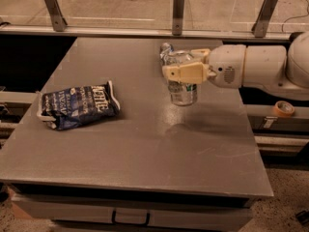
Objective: Place 7up can upright
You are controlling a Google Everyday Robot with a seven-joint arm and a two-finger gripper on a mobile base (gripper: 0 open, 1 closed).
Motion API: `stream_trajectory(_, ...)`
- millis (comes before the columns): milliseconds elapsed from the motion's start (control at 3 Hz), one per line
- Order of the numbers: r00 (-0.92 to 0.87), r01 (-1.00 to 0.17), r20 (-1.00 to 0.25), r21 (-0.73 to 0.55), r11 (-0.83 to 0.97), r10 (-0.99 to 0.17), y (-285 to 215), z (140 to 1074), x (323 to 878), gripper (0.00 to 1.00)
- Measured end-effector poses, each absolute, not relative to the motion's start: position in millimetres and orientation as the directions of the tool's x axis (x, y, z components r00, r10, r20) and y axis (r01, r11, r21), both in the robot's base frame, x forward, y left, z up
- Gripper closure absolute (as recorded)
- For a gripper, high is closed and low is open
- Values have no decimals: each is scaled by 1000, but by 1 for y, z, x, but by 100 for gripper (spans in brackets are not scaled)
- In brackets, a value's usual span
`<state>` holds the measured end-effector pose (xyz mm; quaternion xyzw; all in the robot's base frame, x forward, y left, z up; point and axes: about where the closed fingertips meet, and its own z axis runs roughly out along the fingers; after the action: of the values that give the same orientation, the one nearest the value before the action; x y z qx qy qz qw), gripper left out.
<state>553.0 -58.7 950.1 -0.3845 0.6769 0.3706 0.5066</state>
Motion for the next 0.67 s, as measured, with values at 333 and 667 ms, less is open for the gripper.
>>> stream_trajectory(333, -73, -939, -996, 52, 339, -49, -55, 954, 550, 100)
stream_trajectory(667, 47, -957, -999, -50, 287, -14, -53, 957, 552, 100)
